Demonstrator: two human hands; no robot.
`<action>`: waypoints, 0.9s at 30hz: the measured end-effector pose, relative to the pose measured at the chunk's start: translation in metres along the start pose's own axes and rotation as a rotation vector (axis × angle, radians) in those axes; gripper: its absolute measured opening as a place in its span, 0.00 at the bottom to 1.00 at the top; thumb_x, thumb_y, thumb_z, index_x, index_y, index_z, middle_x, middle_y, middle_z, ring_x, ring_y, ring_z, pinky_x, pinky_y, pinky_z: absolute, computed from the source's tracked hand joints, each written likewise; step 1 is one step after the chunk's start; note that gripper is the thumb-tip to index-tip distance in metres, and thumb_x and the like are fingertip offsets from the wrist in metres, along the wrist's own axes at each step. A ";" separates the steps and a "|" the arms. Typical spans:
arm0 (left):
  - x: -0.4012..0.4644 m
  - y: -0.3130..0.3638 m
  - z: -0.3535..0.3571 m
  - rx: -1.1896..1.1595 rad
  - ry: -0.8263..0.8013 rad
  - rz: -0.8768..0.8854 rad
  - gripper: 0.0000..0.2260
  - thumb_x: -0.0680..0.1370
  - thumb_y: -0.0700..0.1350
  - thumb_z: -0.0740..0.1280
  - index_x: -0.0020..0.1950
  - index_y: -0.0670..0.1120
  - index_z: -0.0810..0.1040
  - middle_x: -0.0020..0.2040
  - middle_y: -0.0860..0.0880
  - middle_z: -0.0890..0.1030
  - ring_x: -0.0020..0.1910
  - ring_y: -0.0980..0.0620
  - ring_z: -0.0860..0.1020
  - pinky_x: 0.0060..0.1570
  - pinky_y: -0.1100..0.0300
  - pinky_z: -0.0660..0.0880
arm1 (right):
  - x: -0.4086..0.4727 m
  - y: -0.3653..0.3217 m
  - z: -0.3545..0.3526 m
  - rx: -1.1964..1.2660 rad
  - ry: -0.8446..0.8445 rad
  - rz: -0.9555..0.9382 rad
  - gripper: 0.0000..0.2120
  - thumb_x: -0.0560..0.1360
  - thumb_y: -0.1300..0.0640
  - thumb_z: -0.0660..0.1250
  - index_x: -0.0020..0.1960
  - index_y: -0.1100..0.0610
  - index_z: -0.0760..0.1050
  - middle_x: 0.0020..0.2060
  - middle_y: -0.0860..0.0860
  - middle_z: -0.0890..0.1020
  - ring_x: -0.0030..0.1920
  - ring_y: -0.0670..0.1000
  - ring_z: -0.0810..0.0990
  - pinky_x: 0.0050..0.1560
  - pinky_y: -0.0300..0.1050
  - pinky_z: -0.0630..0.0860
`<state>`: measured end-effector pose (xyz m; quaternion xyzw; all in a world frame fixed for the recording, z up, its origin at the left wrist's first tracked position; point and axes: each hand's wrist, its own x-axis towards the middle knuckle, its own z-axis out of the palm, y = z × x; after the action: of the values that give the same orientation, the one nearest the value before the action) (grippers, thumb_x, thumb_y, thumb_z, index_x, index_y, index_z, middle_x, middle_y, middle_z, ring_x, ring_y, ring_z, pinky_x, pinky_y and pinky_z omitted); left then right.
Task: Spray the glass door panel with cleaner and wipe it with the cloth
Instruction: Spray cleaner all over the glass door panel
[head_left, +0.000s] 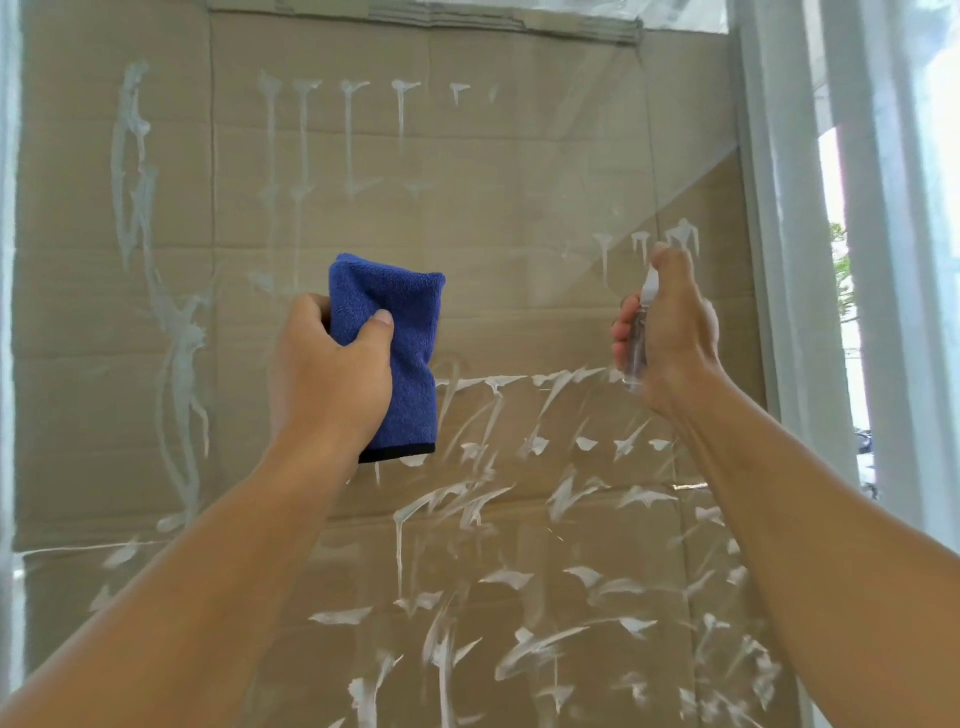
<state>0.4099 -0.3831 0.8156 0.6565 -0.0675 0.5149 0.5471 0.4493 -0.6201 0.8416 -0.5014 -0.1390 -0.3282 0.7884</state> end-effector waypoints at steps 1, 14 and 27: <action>0.000 0.000 0.003 0.007 -0.003 0.003 0.06 0.77 0.53 0.67 0.47 0.54 0.72 0.43 0.57 0.78 0.42 0.54 0.79 0.42 0.53 0.75 | 0.002 -0.001 -0.003 -0.004 -0.006 0.006 0.22 0.77 0.41 0.64 0.30 0.53 0.73 0.25 0.49 0.75 0.25 0.47 0.72 0.29 0.41 0.70; -0.011 0.012 0.043 -0.023 -0.014 0.044 0.07 0.78 0.51 0.67 0.52 0.50 0.73 0.42 0.56 0.77 0.40 0.56 0.77 0.37 0.58 0.71 | 0.036 -0.009 -0.035 0.014 0.050 -0.016 0.19 0.75 0.44 0.63 0.31 0.53 0.72 0.25 0.48 0.74 0.26 0.47 0.72 0.28 0.39 0.70; -0.018 0.014 0.075 -0.097 -0.038 0.035 0.06 0.78 0.51 0.68 0.47 0.52 0.72 0.43 0.55 0.78 0.42 0.51 0.79 0.42 0.51 0.77 | 0.067 -0.017 -0.069 0.014 0.129 -0.052 0.16 0.74 0.45 0.63 0.32 0.53 0.71 0.25 0.48 0.74 0.26 0.47 0.71 0.29 0.39 0.69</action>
<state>0.4374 -0.4559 0.8205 0.6376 -0.1138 0.5080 0.5678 0.4800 -0.7110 0.8585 -0.4700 -0.1034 -0.3792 0.7903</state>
